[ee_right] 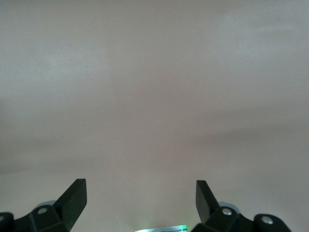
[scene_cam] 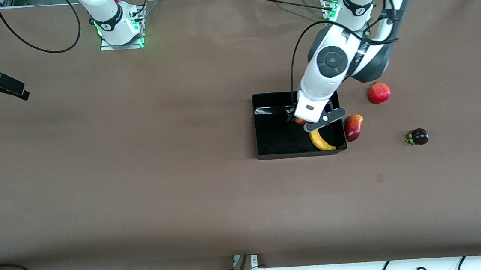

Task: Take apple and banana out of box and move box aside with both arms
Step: 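Carry the apple beside the mango and lower it to the table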

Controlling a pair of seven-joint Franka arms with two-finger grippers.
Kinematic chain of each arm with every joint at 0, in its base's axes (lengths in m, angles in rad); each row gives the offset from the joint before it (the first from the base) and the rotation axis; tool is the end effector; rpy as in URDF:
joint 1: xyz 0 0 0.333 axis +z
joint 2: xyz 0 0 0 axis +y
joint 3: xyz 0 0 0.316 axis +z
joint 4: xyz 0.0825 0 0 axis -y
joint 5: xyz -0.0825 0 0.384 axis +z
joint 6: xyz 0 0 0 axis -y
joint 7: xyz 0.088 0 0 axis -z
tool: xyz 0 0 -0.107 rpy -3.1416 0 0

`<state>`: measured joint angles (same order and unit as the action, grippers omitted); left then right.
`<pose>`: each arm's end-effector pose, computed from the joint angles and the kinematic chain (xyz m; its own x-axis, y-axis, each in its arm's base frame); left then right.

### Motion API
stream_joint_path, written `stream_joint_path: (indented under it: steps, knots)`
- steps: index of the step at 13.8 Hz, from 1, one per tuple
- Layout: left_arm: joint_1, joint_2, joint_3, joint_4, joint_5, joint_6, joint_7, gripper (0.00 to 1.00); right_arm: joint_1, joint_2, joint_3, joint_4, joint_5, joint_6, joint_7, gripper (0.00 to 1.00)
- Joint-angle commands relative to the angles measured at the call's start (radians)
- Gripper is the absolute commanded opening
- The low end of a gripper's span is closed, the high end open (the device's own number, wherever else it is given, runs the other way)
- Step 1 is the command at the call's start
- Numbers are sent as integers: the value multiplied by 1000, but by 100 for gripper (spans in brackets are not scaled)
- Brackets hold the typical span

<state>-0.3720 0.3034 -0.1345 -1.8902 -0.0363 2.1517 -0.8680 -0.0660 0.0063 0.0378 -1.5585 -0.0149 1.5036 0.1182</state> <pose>0.5405 -0.2968 0.3440 0.9232 0.3760 -0.0792 0.3782 -0.9256 0.0142 0.5490 -0.0172 0.6211 0.9874 -0.1468 -0.0590 -0.1457 -0.9891 0.0218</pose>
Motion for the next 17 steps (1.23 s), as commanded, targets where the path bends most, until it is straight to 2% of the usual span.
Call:
stream_joint_path:
  steps: [1,6,9,12,15,17]
  knots:
    - [65,-24,-23,35,10,-85,87,0,5,3,-2,15,-2,-17,12,100]
    - [220,-29,-76,100,9,-220,254,0,5,1,-2,15,-2,-17,12,100]
    - [347,-27,-96,125,9,-282,424,0,5,1,-2,14,-2,-17,11,100]
    - [465,0,-96,122,10,-283,625,0,5,1,4,15,-2,-17,12,100]
    - [511,49,-88,138,22,-270,719,0,5,1,1,14,-2,-17,11,100]
    - [536,88,-96,128,39,-192,736,0,5,1,1,14,-2,-17,11,100]
